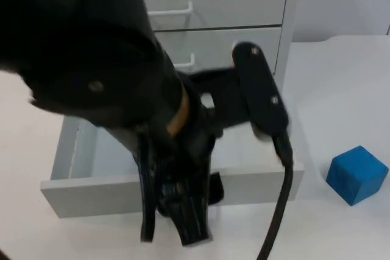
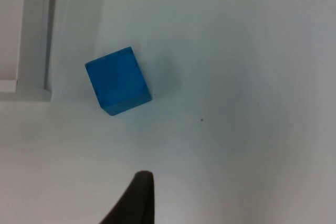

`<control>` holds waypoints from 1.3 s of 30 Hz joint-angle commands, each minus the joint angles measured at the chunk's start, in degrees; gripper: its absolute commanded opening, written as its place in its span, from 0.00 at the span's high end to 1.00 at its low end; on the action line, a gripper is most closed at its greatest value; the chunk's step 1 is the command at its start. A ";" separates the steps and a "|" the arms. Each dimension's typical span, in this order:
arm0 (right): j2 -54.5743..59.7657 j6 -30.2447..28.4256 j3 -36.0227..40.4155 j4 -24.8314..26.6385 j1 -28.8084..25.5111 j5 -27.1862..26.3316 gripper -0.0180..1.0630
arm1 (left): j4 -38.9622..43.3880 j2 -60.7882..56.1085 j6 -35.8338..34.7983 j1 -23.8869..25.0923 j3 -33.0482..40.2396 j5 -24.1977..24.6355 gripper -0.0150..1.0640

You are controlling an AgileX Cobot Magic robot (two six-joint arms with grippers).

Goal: Open the drawer with the left hand, place the block into the drawer with the right hand, then close the drawer with the left hand.

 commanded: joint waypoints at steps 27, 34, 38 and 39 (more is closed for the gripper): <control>-0.03 -0.02 -0.60 0.33 0.24 1.20 0.01 | -32.64 -21.53 12.21 32.27 0.16 10.86 0.40; -0.03 -0.02 -0.60 0.33 0.24 1.47 0.01 | -33.93 -29.84 9.42 48.89 1.90 14.65 0.40; -0.03 -0.02 -0.60 0.33 0.24 1.58 0.01 | -36.60 -34.80 9.17 55.74 5.36 13.78 0.40; -0.03 -0.02 -0.60 0.33 0.24 1.58 0.01 | -37.44 -36.48 9.17 57.47 6.59 12.74 0.40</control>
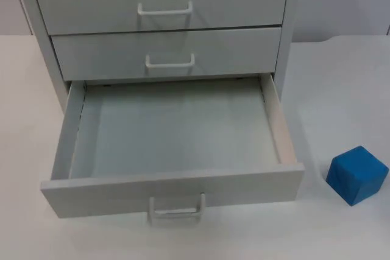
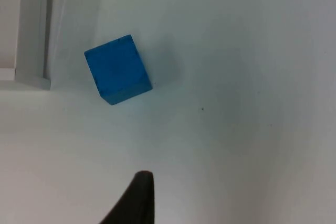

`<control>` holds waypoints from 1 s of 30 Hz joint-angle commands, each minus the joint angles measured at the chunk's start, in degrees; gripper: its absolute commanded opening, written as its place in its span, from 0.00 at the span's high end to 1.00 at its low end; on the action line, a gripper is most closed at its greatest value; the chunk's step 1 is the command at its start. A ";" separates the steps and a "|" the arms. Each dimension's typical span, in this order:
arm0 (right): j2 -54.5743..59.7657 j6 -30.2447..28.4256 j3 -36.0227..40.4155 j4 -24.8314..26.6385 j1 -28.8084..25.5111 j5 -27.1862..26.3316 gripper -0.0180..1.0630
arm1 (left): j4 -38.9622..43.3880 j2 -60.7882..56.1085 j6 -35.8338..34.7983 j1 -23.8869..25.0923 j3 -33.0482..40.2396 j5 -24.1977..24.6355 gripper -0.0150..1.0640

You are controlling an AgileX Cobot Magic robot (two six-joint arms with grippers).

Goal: Open the drawer with the left hand, place the block into the drawer with the right hand, then close the drawer with the left hand.

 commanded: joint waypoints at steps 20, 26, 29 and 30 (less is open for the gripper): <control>-0.03 -0.02 -0.54 0.33 0.24 -1.05 0.01 | -1.28 -11.65 -0.26 4.24 7.89 3.17 0.01; 0.36 -0.84 -0.54 1.46 0.24 -0.38 0.01 | -1.28 -11.65 -0.26 4.24 7.89 3.70 0.01; 1.84 -1.16 -0.54 1.46 0.24 0.67 0.01 | -1.28 -11.65 -0.26 4.24 7.89 3.36 0.01; 2.96 -1.16 -0.54 1.82 0.24 0.73 0.01 | -1.28 -11.65 -0.26 4.24 7.89 3.36 0.01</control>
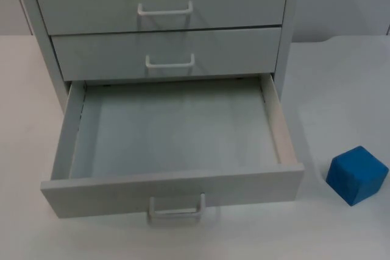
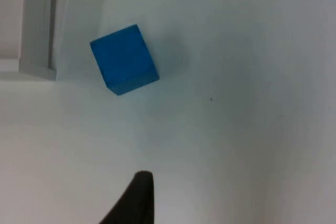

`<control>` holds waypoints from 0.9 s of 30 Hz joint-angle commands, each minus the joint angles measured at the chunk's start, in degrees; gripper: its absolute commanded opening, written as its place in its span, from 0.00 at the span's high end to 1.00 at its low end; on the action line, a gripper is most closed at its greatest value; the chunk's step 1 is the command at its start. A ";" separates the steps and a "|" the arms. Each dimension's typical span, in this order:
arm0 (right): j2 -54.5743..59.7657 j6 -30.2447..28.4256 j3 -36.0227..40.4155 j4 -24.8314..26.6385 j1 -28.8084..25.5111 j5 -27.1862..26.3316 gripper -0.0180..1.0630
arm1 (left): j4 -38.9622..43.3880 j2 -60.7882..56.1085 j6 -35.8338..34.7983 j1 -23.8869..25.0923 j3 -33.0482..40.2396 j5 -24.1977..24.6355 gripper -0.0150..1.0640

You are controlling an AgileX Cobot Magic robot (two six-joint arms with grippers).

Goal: Open the drawer with the left hand, place the block into the drawer with the right hand, then close the drawer with the left hand.

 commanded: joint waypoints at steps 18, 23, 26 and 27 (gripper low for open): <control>25.70 -7.20 -10.45 2.05 5.96 0.75 0.01 | -0.85 -0.42 -0.26 0.31 0.20 -0.24 0.01; 32.95 -5.49 -11.35 -3.42 12.65 -5.32 0.01 | -1.08 -0.42 -0.26 0.31 0.20 -0.22 0.01; 35.90 -5.49 -11.35 -3.42 14.14 -8.11 0.01 | -1.07 -0.42 -0.26 0.31 0.20 -0.37 0.01; 37.38 -5.49 -11.35 -3.42 14.70 -9.48 0.01 | -1.07 -0.42 -0.26 0.31 0.20 -0.37 0.01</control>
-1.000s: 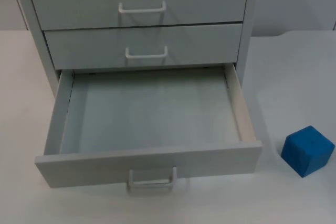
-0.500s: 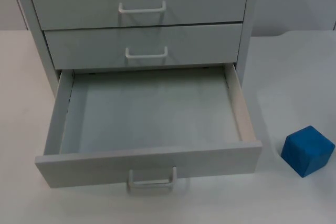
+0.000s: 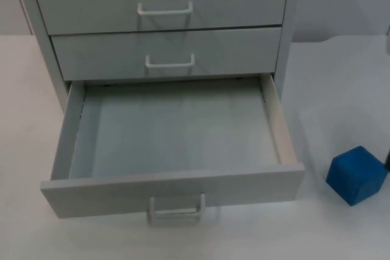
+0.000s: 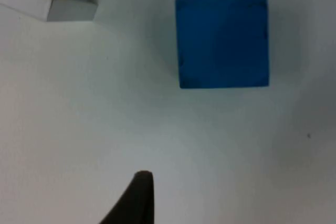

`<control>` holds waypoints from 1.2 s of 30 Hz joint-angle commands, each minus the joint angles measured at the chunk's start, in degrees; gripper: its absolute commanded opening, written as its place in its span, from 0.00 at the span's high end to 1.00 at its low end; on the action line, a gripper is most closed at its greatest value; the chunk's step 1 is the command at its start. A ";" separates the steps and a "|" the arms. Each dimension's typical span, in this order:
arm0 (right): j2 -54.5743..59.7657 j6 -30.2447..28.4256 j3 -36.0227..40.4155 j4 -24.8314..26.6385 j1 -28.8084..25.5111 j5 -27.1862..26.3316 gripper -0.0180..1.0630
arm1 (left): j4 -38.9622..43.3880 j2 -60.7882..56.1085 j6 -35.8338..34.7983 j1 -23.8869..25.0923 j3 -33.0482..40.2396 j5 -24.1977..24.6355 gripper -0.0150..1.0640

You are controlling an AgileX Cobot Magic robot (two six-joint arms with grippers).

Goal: Open the drawer with the left hand, place the block into the drawer with the right hand, then close the drawer with the left hand.

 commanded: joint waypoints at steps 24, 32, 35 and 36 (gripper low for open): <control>16.78 0.20 -0.37 -2.17 1.79 -21.78 0.02 | -0.68 -0.42 -0.26 0.31 0.20 -0.74 0.01; 17.78 0.20 -0.37 -2.17 1.79 -22.22 0.23 | -0.57 -0.42 -0.26 0.31 0.20 -0.90 0.01; 17.78 0.20 -0.37 -2.17 1.79 -21.85 0.42 | -0.57 -0.42 -0.26 0.31 0.20 -0.90 0.01; 17.78 0.20 -0.37 -2.17 1.79 -21.56 0.51 | -0.57 -0.42 -0.26 0.31 0.20 -0.90 0.01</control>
